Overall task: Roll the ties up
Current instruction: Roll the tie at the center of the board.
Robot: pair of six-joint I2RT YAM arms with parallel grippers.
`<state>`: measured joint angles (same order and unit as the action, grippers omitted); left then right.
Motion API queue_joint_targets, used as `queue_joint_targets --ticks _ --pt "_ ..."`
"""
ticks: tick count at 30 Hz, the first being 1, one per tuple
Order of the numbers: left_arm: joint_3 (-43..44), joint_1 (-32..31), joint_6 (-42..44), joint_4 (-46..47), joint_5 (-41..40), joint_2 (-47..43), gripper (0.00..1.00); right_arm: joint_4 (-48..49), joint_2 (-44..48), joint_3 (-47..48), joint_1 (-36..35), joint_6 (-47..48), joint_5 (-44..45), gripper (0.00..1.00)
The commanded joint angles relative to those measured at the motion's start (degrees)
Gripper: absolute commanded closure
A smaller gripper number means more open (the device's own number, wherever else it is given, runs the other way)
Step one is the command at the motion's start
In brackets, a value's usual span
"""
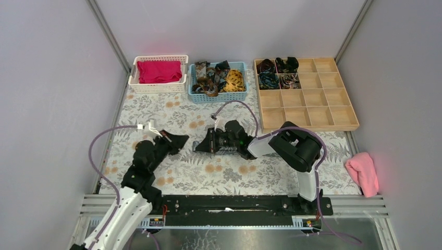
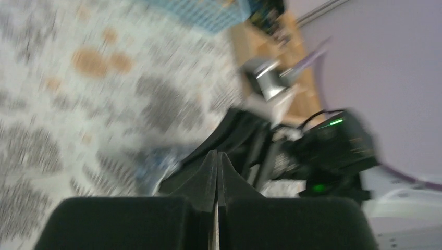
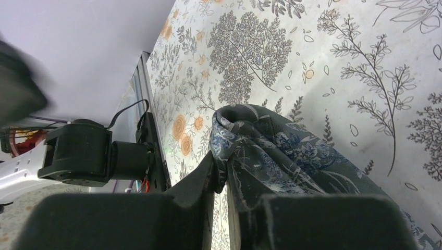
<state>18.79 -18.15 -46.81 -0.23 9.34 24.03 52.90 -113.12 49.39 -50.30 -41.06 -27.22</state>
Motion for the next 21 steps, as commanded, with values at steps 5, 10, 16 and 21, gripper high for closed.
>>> queue_joint_targets --ticks 5,10,16,21 --pt "-0.9 -11.5 -1.2 -4.9 -12.7 9.8 1.00 -4.4 -1.3 6.5 0.3 0.7 -1.0 0.84" --pt "4.1 -23.4 -0.5 -3.5 -23.3 22.9 1.00 -7.9 -2.4 9.5 0.4 1.3 -0.2 0.84" --pt "4.6 -27.8 -1.5 -4.2 -29.9 27.1 1.00 -9.6 -3.1 11.1 0.4 1.6 -0.1 0.84" --pt "2.2 -28.0 -3.1 -1.1 -29.3 30.4 1.00 -10.5 -3.6 11.9 0.5 1.7 0.2 0.84"
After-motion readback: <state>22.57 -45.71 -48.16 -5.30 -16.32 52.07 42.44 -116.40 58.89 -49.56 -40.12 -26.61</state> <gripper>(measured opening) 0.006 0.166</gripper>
